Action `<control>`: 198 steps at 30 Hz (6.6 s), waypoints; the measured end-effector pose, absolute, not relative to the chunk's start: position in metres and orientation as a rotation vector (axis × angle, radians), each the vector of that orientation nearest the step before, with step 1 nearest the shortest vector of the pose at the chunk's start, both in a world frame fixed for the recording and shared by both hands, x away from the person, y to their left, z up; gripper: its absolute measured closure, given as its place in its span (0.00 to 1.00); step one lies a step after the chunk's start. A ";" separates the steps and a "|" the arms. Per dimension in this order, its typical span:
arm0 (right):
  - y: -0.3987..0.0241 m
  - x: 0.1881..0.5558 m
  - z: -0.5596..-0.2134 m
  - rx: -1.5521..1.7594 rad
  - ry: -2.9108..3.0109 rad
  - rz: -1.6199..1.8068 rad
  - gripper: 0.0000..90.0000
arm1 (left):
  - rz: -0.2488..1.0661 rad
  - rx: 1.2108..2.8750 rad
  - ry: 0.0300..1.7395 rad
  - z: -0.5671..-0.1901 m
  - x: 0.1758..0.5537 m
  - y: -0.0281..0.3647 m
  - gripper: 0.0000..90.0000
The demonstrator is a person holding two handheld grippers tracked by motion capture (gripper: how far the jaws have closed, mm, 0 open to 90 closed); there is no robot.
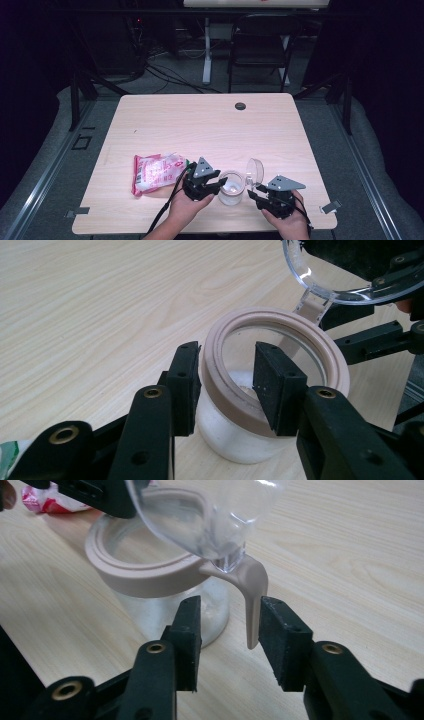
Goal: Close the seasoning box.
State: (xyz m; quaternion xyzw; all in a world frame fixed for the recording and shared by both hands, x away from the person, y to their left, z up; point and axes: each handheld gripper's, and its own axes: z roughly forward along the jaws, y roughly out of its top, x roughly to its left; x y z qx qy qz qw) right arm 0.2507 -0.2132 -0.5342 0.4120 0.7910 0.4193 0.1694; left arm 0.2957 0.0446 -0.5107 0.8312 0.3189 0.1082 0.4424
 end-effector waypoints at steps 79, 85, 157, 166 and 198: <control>-0.224 0.308 -0.547 1.296 2.190 1.216 0.94 | 0.429 1.920 1.046 -0.532 0.262 0.178 0.64; -0.225 0.315 -0.548 1.310 2.190 1.237 0.93 | 0.443 1.903 1.067 -0.532 0.260 0.184 0.64; -0.242 0.286 -0.543 1.270 2.150 1.204 0.59 | 0.655 2.145 0.970 -0.559 0.285 0.153 0.43; -0.242 0.285 -0.544 1.278 2.145 1.207 0.58 | 0.739 2.164 0.987 -0.566 0.290 0.152 0.41; -0.242 0.285 -0.544 1.273 2.143 1.210 0.58 | 0.866 2.190 1.027 -0.572 0.298 0.144 0.68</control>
